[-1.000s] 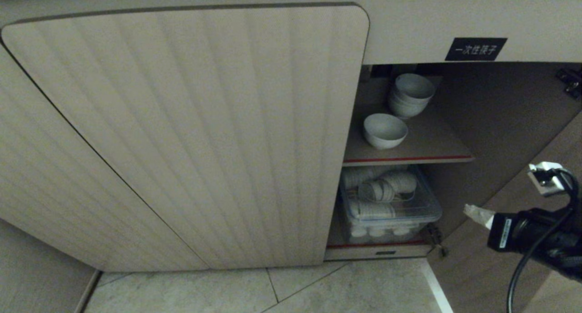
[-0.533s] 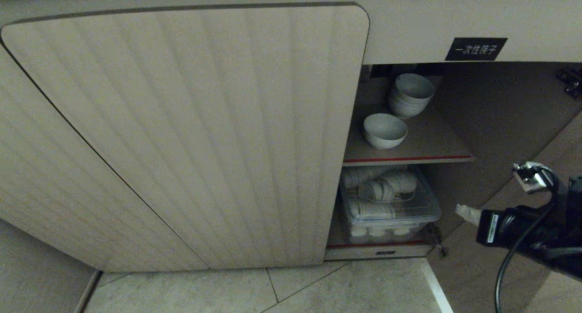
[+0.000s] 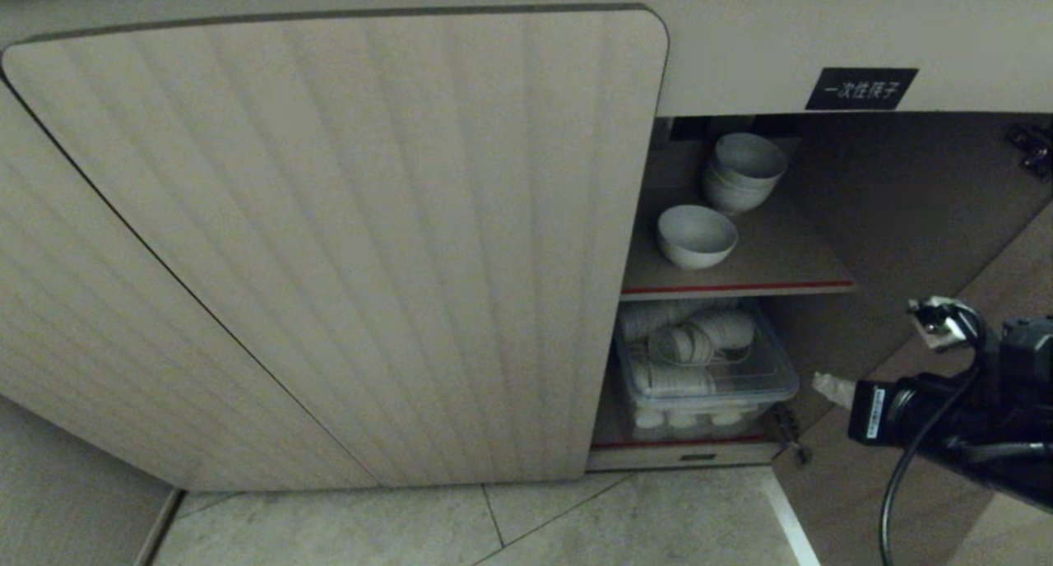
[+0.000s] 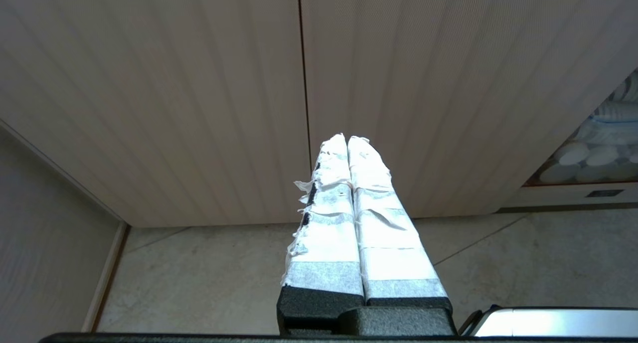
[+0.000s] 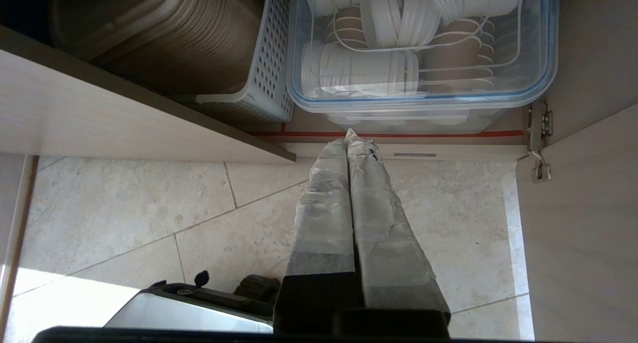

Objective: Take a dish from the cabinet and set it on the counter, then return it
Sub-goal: Take the bowl from the cabinet

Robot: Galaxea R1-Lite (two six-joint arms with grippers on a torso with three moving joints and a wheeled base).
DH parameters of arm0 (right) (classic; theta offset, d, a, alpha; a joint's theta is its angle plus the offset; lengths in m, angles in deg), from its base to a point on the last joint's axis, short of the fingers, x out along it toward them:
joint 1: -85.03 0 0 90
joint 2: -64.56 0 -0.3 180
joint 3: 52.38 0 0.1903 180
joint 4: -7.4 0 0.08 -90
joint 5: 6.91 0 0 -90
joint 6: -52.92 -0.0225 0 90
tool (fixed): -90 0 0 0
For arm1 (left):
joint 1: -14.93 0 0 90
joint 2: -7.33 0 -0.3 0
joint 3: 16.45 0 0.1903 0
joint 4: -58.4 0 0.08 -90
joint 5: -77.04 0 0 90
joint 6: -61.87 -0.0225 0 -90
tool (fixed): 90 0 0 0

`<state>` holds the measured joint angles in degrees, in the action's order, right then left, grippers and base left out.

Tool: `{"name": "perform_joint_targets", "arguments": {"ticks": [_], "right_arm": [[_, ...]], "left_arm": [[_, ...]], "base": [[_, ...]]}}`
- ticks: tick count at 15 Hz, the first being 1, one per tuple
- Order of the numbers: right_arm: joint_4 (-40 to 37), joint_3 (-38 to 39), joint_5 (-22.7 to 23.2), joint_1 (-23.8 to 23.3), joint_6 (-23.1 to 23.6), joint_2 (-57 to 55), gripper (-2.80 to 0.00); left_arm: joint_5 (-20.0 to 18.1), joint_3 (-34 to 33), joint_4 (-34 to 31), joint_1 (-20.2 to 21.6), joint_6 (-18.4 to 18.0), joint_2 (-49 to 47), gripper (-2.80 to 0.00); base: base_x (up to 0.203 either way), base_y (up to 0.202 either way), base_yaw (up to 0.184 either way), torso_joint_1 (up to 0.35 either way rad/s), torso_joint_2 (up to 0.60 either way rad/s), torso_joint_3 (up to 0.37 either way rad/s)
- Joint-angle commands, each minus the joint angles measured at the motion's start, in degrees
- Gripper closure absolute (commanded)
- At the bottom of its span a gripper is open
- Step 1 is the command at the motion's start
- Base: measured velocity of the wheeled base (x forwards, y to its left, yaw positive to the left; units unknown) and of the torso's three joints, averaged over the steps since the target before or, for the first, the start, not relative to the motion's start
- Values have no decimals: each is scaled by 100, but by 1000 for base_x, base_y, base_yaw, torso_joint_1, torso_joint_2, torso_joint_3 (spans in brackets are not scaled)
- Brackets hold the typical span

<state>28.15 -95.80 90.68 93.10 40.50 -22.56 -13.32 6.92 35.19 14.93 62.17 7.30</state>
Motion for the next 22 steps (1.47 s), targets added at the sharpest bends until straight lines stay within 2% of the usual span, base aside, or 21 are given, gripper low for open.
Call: {"name": "perform_joint_targets", "arguments": {"ticks": [1, 11, 22], "right_arm": [[36, 10, 14, 2, -6, -80, 0], [138, -315, 14, 2, -6, -614, 0], [697, -694, 14, 2, -7, -1055, 0]], "left_arm": [[0, 0, 2, 0, 5, 2, 0], [0, 0, 2, 0, 5, 2, 0], [0, 0, 2, 0, 5, 2, 0]], "base": [[0, 0, 0, 0, 0, 0], [0, 0, 0, 0, 0, 0], [0, 0, 0, 0, 0, 0]]}}
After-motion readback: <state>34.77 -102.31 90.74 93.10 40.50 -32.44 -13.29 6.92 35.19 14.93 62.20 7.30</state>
